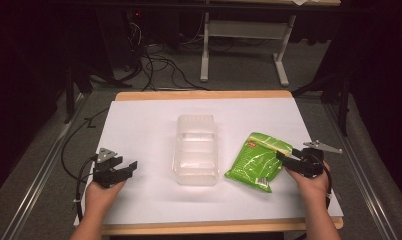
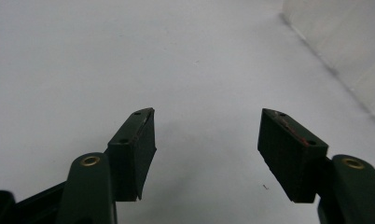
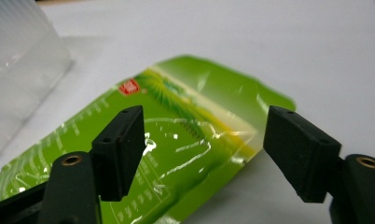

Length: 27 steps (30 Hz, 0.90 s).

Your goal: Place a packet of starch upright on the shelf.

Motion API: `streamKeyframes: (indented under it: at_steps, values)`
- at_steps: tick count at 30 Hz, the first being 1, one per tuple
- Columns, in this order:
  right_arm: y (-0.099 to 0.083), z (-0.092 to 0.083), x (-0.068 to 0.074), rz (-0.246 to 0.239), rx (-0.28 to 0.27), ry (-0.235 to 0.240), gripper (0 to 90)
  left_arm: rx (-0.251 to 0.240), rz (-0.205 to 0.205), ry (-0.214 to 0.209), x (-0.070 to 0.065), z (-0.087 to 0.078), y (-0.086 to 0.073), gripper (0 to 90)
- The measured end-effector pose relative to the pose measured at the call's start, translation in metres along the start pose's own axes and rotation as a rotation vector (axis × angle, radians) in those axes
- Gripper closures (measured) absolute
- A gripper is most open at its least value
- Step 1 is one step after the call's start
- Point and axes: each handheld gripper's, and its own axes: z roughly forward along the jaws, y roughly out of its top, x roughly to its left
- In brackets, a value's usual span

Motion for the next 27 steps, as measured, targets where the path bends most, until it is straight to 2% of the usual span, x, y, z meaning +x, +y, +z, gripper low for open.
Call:
streamKeyframes:
  at_steps: [3,5,11,12,13,14,16,20,24,27]
  values:
    - [0.000,0.002,-0.003,0.016,0.007,-0.017,22.2,0.005,0.002,0.003,-0.002,0.001,0.000,36.7]
    - [-0.002,0.009,-0.007,0.045,0.037,-0.004,19.3,0.008,0.003,0.007,-0.003,0.002,0.000,36.4]
    - [-0.003,0.020,-0.012,0.091,0.073,0.026,16.9,0.012,0.018,0.005,-0.007,0.001,-0.001,36.4]
    - [-0.005,0.024,-0.014,0.118,0.089,0.034,16.3,0.014,0.022,0.002,-0.008,0.001,-0.001,36.3]
    - [-0.005,0.024,-0.014,0.118,0.089,0.034,16.3,0.014,0.022,0.002,-0.008,0.001,-0.001,36.3]
    - [-0.005,0.027,-0.018,0.143,0.090,0.045,17.1,0.017,0.028,0.004,-0.008,0.002,-0.001,36.3]
    - [-0.006,0.029,-0.022,0.164,0.093,0.041,17.4,0.019,0.028,0.005,-0.007,0.002,-0.001,36.2]
    - [-0.006,0.034,-0.023,0.173,0.105,0.081,19.5,0.014,0.028,0.001,-0.007,0.001,-0.001,36.2]
    - [-0.007,0.039,-0.021,0.186,0.108,0.151,22.3,0.014,0.027,-0.003,-0.007,0.001,-0.001,36.2]
    - [-0.008,0.040,-0.021,0.187,0.100,0.171,26.8,0.017,0.030,-0.003,-0.008,0.002,-0.001,36.2]
